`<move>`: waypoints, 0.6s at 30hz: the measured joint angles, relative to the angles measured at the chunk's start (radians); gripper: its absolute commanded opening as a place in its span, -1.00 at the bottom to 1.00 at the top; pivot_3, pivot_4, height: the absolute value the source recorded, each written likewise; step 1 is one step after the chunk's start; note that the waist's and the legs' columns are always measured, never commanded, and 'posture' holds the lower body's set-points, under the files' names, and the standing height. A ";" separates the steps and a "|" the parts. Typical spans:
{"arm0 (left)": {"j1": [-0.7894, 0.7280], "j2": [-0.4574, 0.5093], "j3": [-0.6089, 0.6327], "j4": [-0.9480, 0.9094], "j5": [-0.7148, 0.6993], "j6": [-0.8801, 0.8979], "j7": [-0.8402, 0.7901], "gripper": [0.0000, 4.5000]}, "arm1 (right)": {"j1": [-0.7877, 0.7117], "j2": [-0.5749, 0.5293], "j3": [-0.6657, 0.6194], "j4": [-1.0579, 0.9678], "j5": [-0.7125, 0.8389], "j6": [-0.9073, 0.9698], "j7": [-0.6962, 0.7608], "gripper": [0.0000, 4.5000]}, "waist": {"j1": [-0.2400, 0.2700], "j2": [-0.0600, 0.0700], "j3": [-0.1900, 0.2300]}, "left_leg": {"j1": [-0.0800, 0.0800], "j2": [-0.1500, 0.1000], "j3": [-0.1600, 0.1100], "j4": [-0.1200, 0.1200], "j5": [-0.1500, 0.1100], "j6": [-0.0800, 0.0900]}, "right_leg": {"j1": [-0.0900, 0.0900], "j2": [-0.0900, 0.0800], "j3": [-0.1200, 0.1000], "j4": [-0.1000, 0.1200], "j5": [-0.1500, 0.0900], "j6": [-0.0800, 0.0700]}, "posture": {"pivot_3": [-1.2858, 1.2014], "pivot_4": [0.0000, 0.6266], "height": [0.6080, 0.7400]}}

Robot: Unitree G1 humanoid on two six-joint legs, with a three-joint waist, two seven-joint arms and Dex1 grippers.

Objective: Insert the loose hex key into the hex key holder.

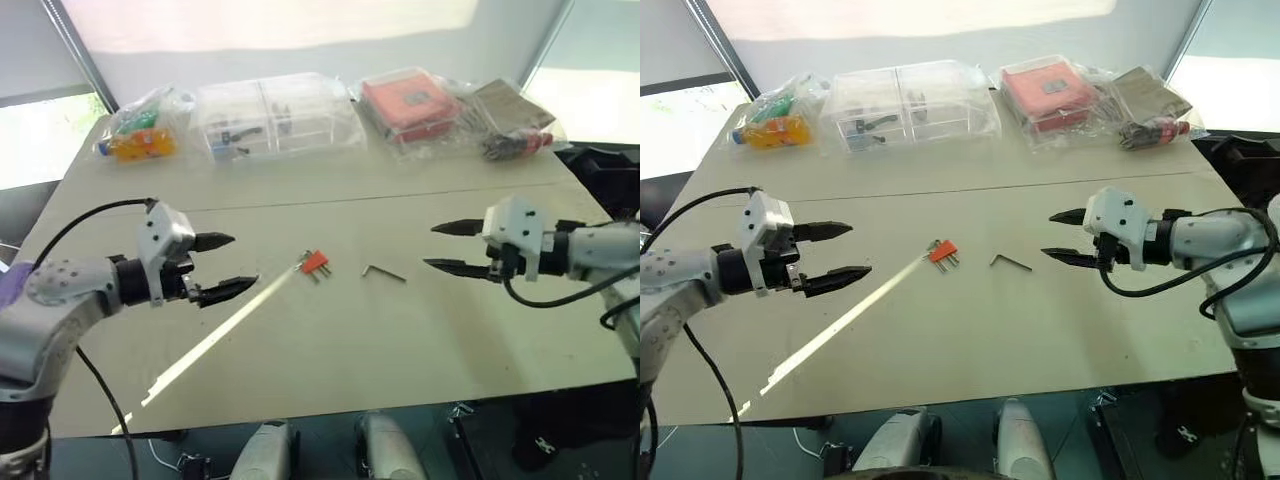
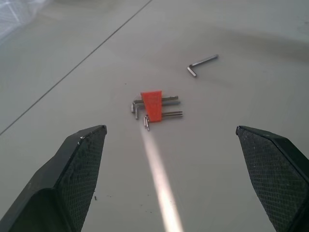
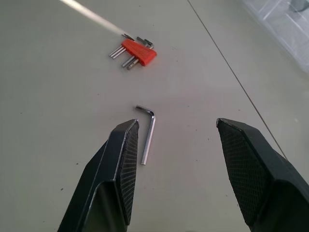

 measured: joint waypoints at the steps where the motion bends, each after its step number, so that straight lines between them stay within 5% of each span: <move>1: 0.000 0.004 0.000 0.000 -0.002 0.001 -0.008 0.99 | -0.005 -0.001 0.003 0.000 0.000 0.003 0.008 0.18 | 0.000 0.000 0.000 | 0.000 0.000 0.000 0.000 0.000 0.000 | 0.000 0.000 0.000 0.000 0.000 0.000 | 0.03 -0.52 1.00; 18: -0.038 0.004 0.000 0.014 -0.021 0.037 0.010 0.99 | -0.074 0.034 0.053 0.011 -0.029 0.003 0.032 0.18 | 0.005 0.000 0.001 | -0.002 0.000 -0.001 0.000 0.000 0.000 | -0.001 -0.001 0.000 0.000 0.000 0.000 | 0.03 -0.52 1.00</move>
